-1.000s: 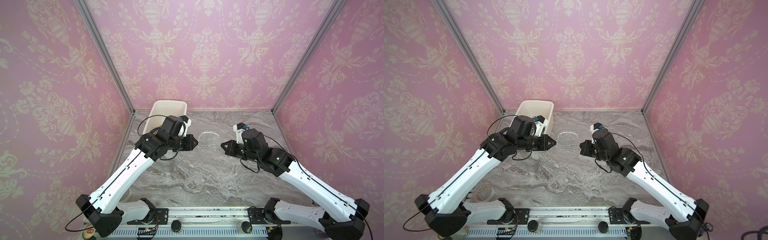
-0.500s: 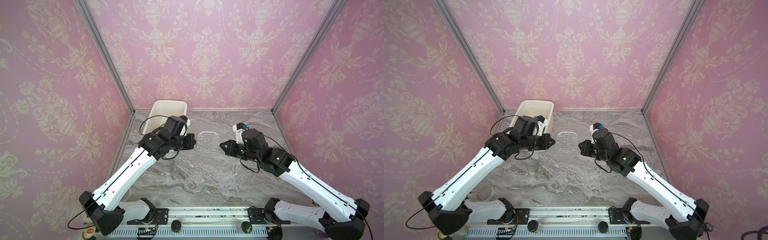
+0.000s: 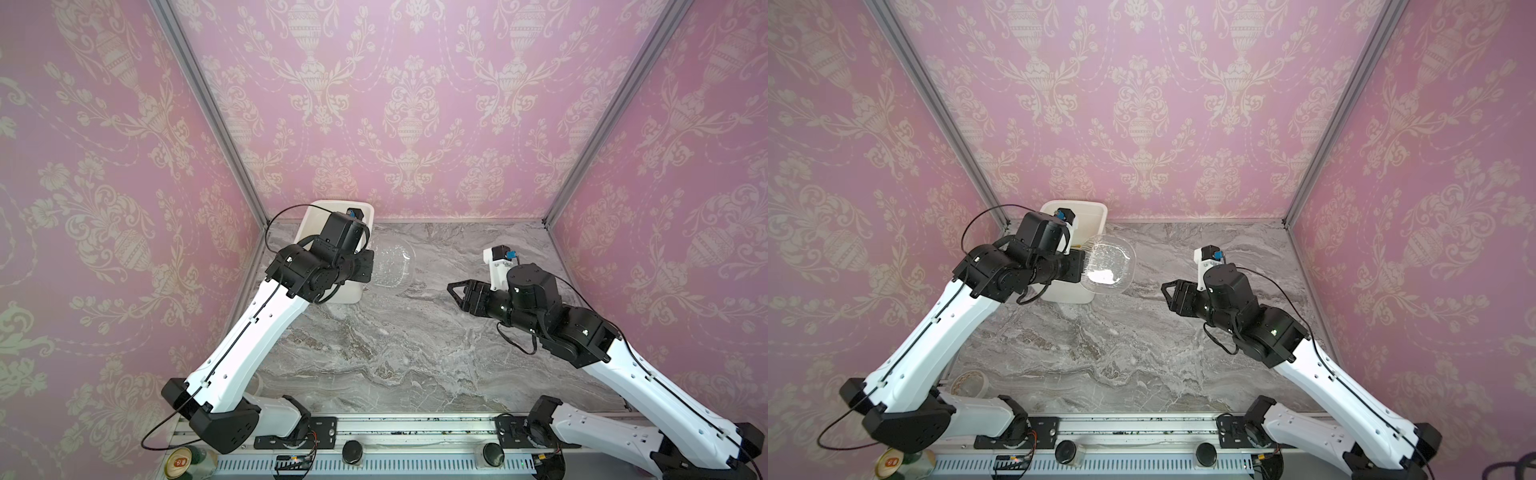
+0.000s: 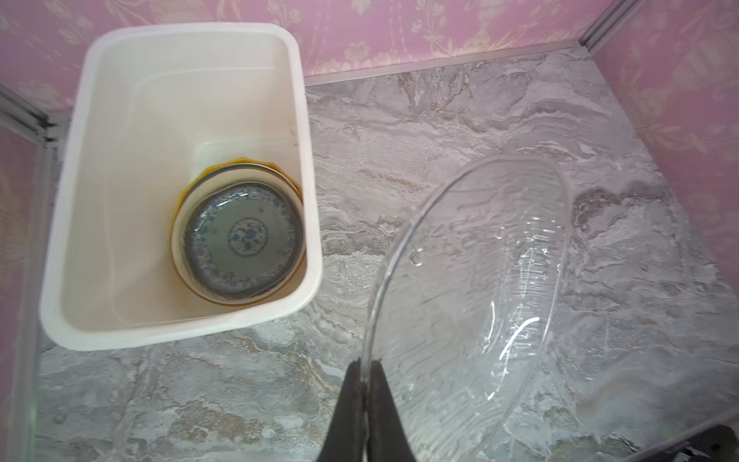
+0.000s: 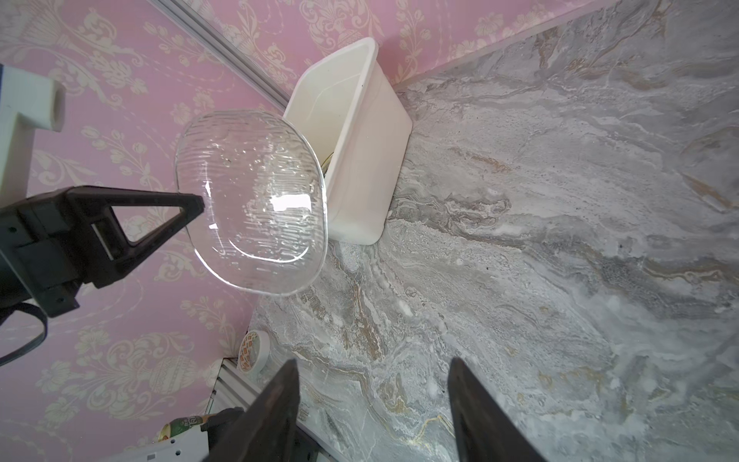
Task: Place the plates into the plastic bin on the countertop
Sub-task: Place the plate in the plastic bin.
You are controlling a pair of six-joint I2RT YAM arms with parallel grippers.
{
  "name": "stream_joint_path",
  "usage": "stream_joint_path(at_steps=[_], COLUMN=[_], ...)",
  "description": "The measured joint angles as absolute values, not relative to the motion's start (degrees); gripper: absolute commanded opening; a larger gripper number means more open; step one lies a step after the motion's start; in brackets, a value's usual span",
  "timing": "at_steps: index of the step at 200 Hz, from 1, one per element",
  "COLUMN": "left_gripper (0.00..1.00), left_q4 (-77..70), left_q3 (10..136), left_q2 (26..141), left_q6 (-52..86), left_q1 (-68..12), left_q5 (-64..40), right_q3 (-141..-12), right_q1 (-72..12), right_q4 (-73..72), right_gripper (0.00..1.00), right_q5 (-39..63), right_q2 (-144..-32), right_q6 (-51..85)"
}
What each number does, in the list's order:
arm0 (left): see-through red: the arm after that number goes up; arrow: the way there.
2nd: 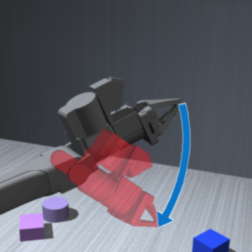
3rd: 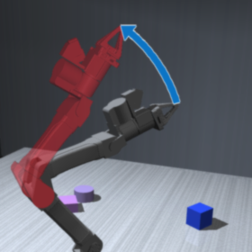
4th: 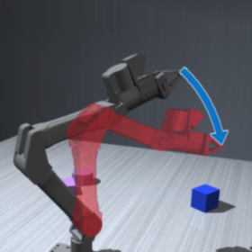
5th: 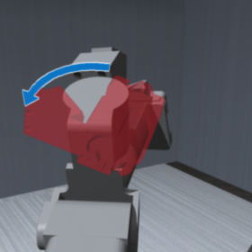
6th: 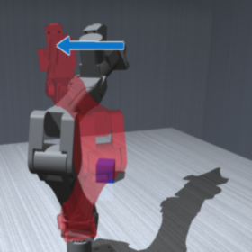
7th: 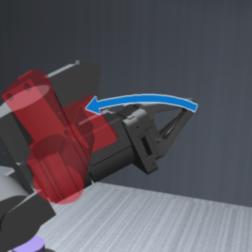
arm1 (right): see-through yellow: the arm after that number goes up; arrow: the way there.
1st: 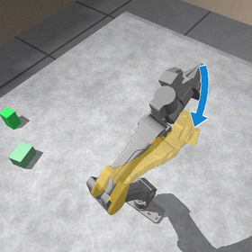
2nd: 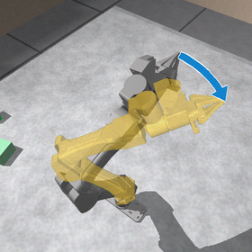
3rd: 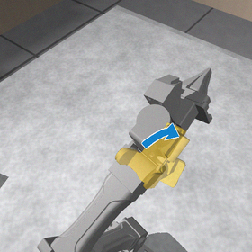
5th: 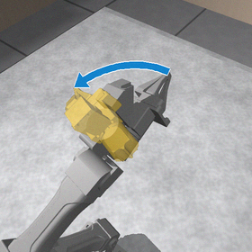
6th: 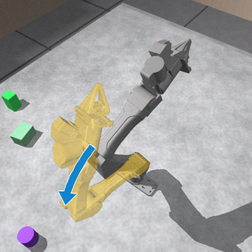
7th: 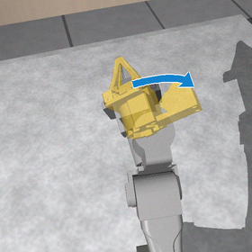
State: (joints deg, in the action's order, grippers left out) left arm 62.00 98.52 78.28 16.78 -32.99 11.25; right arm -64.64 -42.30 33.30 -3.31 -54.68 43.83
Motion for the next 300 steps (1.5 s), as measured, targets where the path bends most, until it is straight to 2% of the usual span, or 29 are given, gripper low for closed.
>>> stream_joint_path(at_steps=[39,88,225,300], left_gripper=[0.0,0.0,0.0,0.0], left_q4=[64.66,65.54,60.51,56.23], left_q3=[102.24,103.77,103.74,101.65], left_q2=[79.55,82.32,90.65,96.71], left_q6=[9.39,5.41,3.79,-0.82], left_q1=[-27.59,-19.25,-11.64,-8.45], left_q5=[19.88,22.9,19.68,11.62], right_q3=[-61.17,-56.05,-51.88,-50.76], right_q1=[-42.26,-42.24,-41.98,-41.6], right_q4=[34.98,35.05,33.06,30.39], right_gripper=[0.6,0.6,0.6,0.59], right_q5=[-2.74,-0.36,3.68,7.38], right_q2=[-54.48,-53.58,-53.01,-56.27], right_q6=[43.46,43.7,43.77,45.08])
